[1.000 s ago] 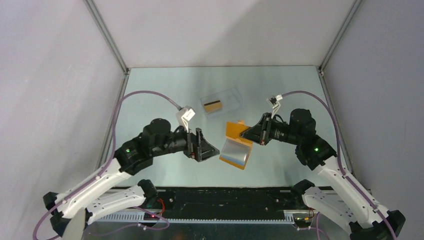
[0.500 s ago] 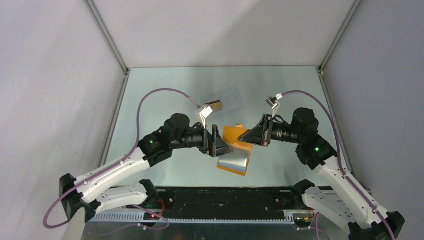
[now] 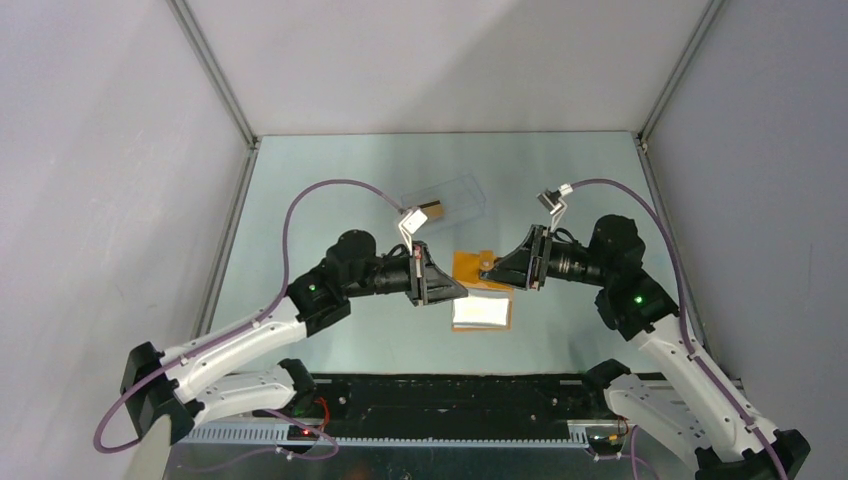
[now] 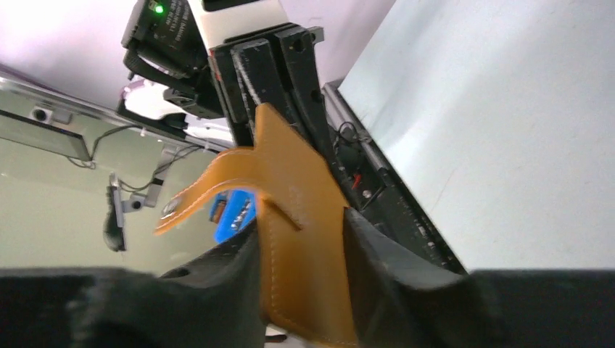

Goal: Put the credit cards into the card holder
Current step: Open the card holder.

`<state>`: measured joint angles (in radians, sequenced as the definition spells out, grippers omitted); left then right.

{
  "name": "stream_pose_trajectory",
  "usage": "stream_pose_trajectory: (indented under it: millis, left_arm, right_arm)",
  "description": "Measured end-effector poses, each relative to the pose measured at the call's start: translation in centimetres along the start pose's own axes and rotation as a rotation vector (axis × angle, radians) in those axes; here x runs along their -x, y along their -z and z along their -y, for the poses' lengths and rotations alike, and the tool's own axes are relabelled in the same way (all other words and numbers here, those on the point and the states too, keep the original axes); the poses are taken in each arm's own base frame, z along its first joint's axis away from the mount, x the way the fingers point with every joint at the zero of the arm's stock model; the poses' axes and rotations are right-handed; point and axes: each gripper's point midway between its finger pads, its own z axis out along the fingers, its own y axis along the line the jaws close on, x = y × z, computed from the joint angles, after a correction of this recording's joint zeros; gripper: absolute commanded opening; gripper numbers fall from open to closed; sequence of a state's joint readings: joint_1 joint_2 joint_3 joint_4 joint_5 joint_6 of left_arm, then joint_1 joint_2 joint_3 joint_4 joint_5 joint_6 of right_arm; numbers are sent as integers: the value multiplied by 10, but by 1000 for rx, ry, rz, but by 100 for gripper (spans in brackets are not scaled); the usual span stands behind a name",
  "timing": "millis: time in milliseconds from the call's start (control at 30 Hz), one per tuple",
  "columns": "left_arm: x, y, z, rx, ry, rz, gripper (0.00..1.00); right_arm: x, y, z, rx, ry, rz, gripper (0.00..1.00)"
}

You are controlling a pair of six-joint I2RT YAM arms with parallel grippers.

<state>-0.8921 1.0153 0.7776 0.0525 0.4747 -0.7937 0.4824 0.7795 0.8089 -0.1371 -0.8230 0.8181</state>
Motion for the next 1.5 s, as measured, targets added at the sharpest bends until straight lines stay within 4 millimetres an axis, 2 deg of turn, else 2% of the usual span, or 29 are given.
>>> stream_pose_trajectory:
  millis: [33, 67, 100, 200, 367, 633, 767, 1000, 1133, 1167, 1200, 1233, 1267, 1300, 1333, 1367, 1400, 1433, 1467, 1500]
  left_arm:
    - [1, 0, 2, -8, 0, 6, 0]
    - [2, 0, 4, -15, 4, 13, 0]
    - [3, 0, 5, -19, 9, 21, 0]
    - [3, 3, 1, -3, 49, 47, 0]
    - [8, 10, -1, 11, 124, 86, 0]
    - [32, 29, 12, -24, 197, 170, 0]
    - [28, 32, 18, -54, 203, 144, 0]
    - [19, 29, 20, -77, 212, 86, 0]
    - [14, 27, 18, -78, 217, 60, 0]
    - [14, 27, 18, -79, 217, 55, 0]
    - [13, 27, 18, -82, 214, 50, 0]
    - [11, 27, 19, -86, 211, 43, 0]
    - [11, 27, 19, -89, 210, 38, 0]
    - [10, 27, 20, -91, 209, 34, 1]
    - [9, 27, 19, -91, 208, 30, 5]
    - [8, 27, 20, -96, 204, 22, 19]
    - [7, 27, 21, -99, 201, 18, 29]
    - [7, 28, 21, -102, 192, 16, 48]
    - [7, 28, 21, -102, 186, 19, 56]
    - [7, 29, 21, -104, 172, 21, 69]
  right_arm:
    - [1, 1, 2, -8, 9, 7, 66]
    - [2, 1, 4, -17, 11, 10, 71]
    - [2, 3, 7, -32, 16, 16, 81]
    - [4, 12, 18, -93, 41, 45, 95]
    - [-3, 30, 30, -175, 108, 61, 96]
    - [-19, 39, 42, -189, 138, -17, 83]
    - [-22, 36, 37, -135, 124, -57, 82]
    - [-17, 16, 10, 28, 129, -99, 82]
    - [-19, 4, 1, 87, 112, -135, 71]
    - [-20, 0, -1, 100, 107, -143, 61]
    - [-20, -3, -4, 113, 101, -150, 55]
    - [-20, -5, -5, 122, 98, -153, 43]
    - [-20, -8, -6, 129, 86, -156, 27]
    - [-19, -10, -7, 136, 76, -159, 17]
    - [-17, -13, -7, 140, 62, -159, 3]
    - [-16, -16, -5, 139, 42, -164, 0]
    - [-16, -18, -3, 137, 21, -172, 0]
    - [-15, -20, 0, 133, 2, -178, 0]
    - [-15, -22, 3, 124, -26, -183, 0]
    - [-15, -24, 7, 116, -56, -190, 0]
